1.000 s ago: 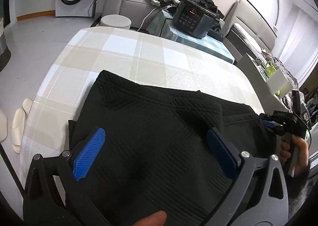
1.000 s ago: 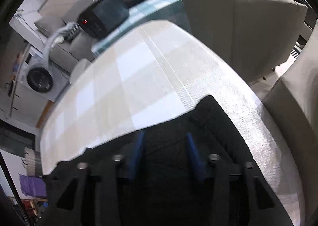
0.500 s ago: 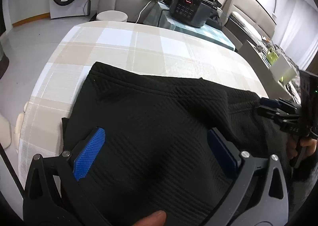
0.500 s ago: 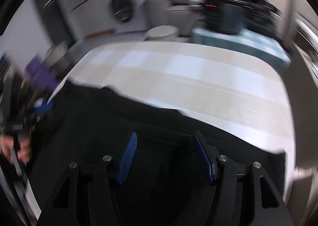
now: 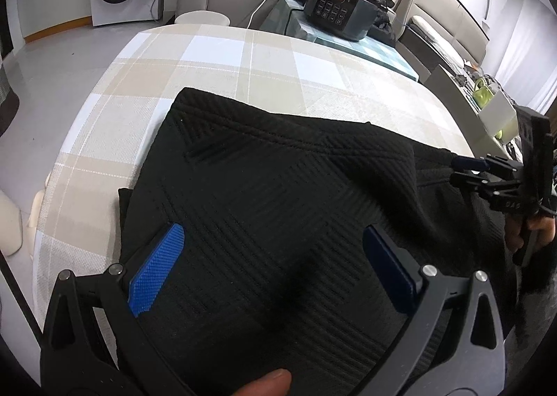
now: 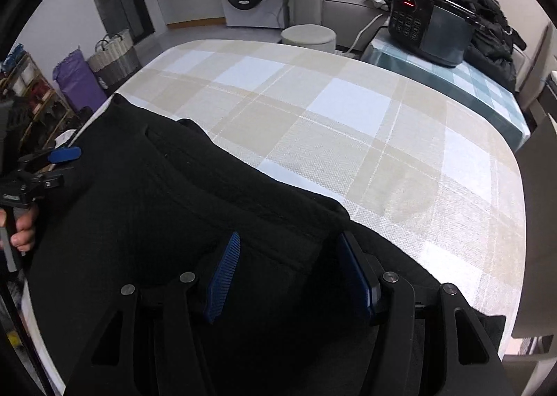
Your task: Fold small clothes
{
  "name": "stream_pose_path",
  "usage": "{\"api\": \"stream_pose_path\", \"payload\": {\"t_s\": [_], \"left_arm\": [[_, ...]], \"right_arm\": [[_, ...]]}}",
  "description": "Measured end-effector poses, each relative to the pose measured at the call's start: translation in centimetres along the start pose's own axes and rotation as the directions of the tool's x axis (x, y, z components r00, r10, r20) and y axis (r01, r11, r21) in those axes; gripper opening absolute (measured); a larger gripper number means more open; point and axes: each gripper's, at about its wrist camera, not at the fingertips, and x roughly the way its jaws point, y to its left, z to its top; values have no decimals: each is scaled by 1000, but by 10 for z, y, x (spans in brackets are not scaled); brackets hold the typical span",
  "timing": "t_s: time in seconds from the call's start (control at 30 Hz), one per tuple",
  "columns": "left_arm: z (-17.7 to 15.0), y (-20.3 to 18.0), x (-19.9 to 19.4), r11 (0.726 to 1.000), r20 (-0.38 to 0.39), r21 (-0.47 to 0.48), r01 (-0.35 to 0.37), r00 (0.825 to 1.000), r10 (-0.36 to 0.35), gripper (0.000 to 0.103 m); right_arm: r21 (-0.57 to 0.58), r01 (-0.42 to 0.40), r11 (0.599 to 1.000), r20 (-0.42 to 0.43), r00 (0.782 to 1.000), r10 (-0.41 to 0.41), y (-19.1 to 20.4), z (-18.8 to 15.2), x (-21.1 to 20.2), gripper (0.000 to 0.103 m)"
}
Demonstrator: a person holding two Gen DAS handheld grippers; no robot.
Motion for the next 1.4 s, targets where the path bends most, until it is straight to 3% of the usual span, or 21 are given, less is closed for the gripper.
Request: {"api": "stream_pose_path", "payload": {"t_s": [0.2, 0.37, 0.43, 0.53, 0.6, 0.7, 0.73, 0.93, 1.1, 1.33, 1.4], "left_arm": [[1, -2, 0, 1000, -1, 3, -2, 1000, 2, 102], [1, -2, 0, 1000, -2, -1, -2, 1000, 2, 102], [0, -2, 0, 1000, -2, -1, -4, 1000, 4, 102], [0, -2, 1, 1000, -4, -6, -1, 1000, 1, 102], [-1, -2, 1, 1000, -4, -6, 0, 1000, 0, 102], [-1, -2, 1, 1000, -6, -10, 0, 1000, 0, 102], [-1, -1, 1, 1000, -7, -14, 2, 1000, -2, 102], [-2, 3, -1, 1000, -8, -26, 13, 1000, -13, 102], [-1, 5, -2, 999, -6, -36, 15, 1000, -15, 102], [0, 13, -12, 997, 9, -72, 1, 1000, 0, 102], [-1, 18, -16, 996, 15, -85, -1, 1000, 2, 102]], "right_arm": [[-73, -37, 997, -42, 999, 34, 6, 5, 9, 80], [-247, 35, 968, -112, 992, -64, 30, -6, 22, 79], [-258, 35, 965, -105, 992, -64, 32, -8, 19, 68], [-253, 15, 967, -113, 993, -45, 31, -9, 15, 34], [-275, 27, 961, -110, 992, -60, 35, -12, 12, 23], [-290, 39, 956, -94, 993, -69, 39, -16, 9, 17], [-292, 51, 955, -84, 993, -79, 39, -16, 8, 9], [-238, 161, 958, 66, 987, -149, 28, -16, -13, 5], [-182, 267, 946, 151, 958, -242, 16, -11, -25, 4], [-133, 383, 914, 143, 920, -365, 8, -7, -5, 4], [-104, 444, 890, 132, 893, -430, 4, -4, -2, 6]]}}
